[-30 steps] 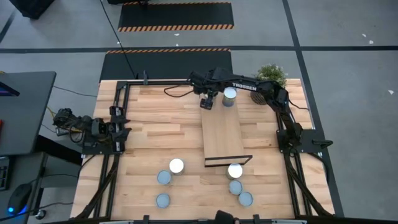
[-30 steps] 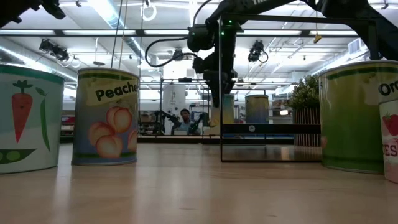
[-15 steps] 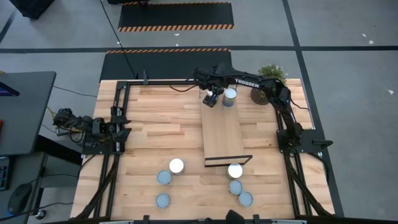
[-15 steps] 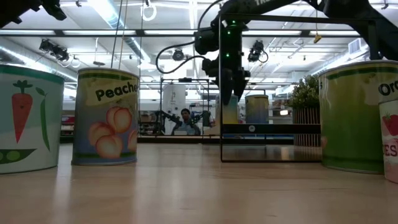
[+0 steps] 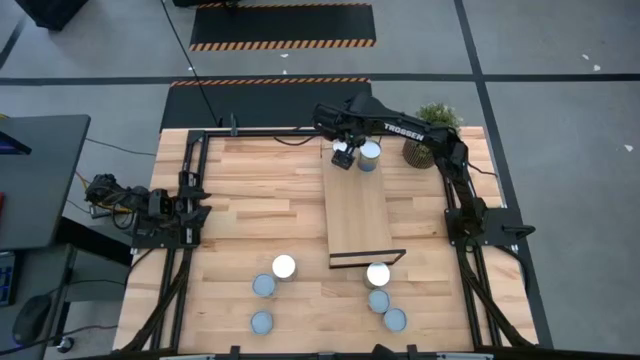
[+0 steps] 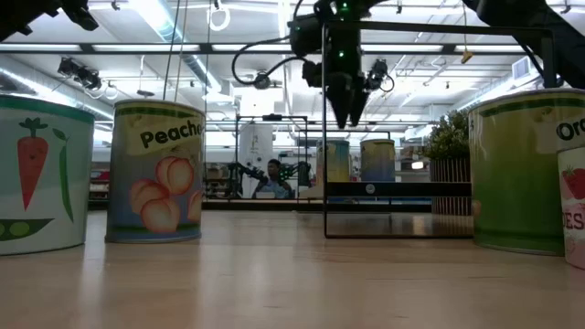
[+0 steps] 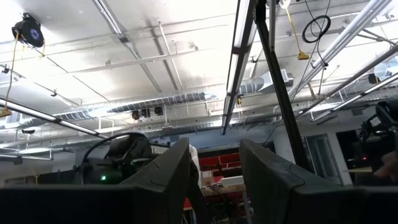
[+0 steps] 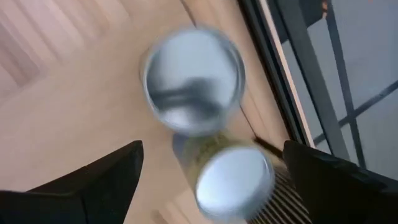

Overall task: Pick and place cans onto a shelf
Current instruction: Adjust the canned peaches on the shelf, then put the canned oranges on the shelf

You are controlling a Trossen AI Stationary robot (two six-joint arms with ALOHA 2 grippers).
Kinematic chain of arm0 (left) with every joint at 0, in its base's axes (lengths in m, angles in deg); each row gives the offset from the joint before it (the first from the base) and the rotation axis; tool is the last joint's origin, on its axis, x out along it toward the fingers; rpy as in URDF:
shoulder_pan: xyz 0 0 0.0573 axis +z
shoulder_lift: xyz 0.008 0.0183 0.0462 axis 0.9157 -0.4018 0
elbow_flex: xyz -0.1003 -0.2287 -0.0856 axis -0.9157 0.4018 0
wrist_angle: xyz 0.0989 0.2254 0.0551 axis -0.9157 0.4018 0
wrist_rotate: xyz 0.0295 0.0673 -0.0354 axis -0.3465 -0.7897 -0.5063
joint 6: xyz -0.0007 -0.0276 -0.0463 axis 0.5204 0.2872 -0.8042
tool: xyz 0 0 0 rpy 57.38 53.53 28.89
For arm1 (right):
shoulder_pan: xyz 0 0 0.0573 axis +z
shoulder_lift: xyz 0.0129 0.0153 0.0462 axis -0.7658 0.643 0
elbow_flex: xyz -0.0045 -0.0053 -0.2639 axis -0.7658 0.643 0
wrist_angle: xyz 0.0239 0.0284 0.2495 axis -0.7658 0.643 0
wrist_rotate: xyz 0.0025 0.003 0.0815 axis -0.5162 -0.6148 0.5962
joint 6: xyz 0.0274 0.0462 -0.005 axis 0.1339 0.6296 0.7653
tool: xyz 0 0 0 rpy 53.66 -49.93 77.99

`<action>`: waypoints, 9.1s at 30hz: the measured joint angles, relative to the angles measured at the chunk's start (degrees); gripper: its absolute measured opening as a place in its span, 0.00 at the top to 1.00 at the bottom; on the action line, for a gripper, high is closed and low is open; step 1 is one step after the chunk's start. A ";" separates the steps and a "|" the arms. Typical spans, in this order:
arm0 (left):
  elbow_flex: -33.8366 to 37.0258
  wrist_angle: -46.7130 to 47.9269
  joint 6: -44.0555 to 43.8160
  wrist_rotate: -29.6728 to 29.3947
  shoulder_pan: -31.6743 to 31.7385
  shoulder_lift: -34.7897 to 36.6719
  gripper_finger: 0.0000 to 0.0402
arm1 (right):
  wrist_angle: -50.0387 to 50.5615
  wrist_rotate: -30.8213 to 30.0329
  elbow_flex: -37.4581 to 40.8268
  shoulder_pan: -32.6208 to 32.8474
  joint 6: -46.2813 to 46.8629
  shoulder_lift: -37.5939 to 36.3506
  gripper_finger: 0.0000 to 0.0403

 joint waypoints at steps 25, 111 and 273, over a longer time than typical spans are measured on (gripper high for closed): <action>0.00 0.42 -4.92 0.00 0.00 0.00 0.63 | -5.51 -2.44 30.66 4.67 7.89 -20.66 0.04; 0.00 -5.18 17.31 0.20 0.00 0.00 0.63 | -41.80 14.46 50.95 62.86 73.73 -33.22 0.14; 0.00 4.86 -8.87 -6.86 -0.04 0.00 0.63 | -56.80 -19.33 43.64 53.65 14.39 -30.58 0.20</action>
